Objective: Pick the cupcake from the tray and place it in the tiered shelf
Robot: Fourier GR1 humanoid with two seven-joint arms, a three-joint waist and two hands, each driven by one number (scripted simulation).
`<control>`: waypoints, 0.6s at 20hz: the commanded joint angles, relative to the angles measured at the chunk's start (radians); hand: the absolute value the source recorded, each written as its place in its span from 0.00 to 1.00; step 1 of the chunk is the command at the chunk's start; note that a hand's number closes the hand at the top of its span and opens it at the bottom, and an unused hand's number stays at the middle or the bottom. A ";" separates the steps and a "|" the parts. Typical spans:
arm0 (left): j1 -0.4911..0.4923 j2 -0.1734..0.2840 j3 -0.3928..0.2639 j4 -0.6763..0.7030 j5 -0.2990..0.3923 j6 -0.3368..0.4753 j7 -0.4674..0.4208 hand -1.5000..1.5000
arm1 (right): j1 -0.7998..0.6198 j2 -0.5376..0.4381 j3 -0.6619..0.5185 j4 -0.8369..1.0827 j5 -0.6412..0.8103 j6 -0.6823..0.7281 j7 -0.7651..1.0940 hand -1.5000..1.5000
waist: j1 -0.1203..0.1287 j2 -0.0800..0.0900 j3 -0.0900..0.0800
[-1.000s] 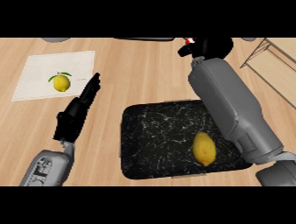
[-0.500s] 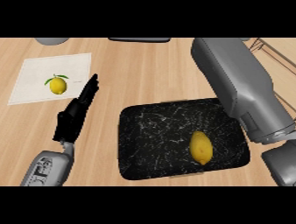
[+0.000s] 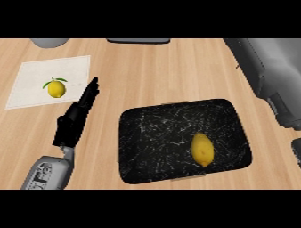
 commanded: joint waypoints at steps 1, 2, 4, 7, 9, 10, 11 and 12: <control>-0.028 0.004 0.015 0.022 -0.005 0.005 -0.002 0.50 | -0.079 -0.054 -0.038 0.016 0.061 0.044 0.219 1.00 | -0.006 0.006 0.001; -0.028 0.013 0.018 -0.011 -0.002 0.004 0.027 0.50 | -0.041 -0.038 -0.045 0.018 0.081 0.024 0.220 1.00 | -0.009 0.000 0.002; -0.027 0.023 0.032 0.009 0.020 -0.023 0.006 0.50 | -0.096 -0.063 -0.067 0.027 0.109 0.063 0.220 1.00 | 0.003 0.006 0.000; -0.009 -0.004 0.019 0.027 -0.006 0.012 -0.018 0.50 | -0.057 -0.090 -0.077 0.024 0.143 0.056 0.220 1.00 | -0.016 0.004 0.001; -0.027 0.007 0.012 -0.033 -0.001 -0.001 0.052 0.50 | -0.055 -0.098 -0.072 0.016 0.191 0.058 0.220 1.00 | -0.010 0.001 0.002; 0.011 -0.004 0.009 -0.002 0.005 -0.005 -0.007 0.50 | -0.070 -0.125 -0.089 0.021 0.190 0.088 0.220 1.00 | -0.010 0.003 0.001; 0.025 0.008 0.005 -0.035 -0.004 -0.005 -0.001 0.50 | -0.062 -0.131 -0.092 0.015 0.199 0.072 0.220 1.00 | -0.001 0.003 0.002; 0.014 0.035 0.029 -0.046 0.023 -0.034 0.030 0.50 | -0.087 -0.154 -0.094 0.014 0.204 0.121 0.220 1.00 | -0.006 -0.002 0.002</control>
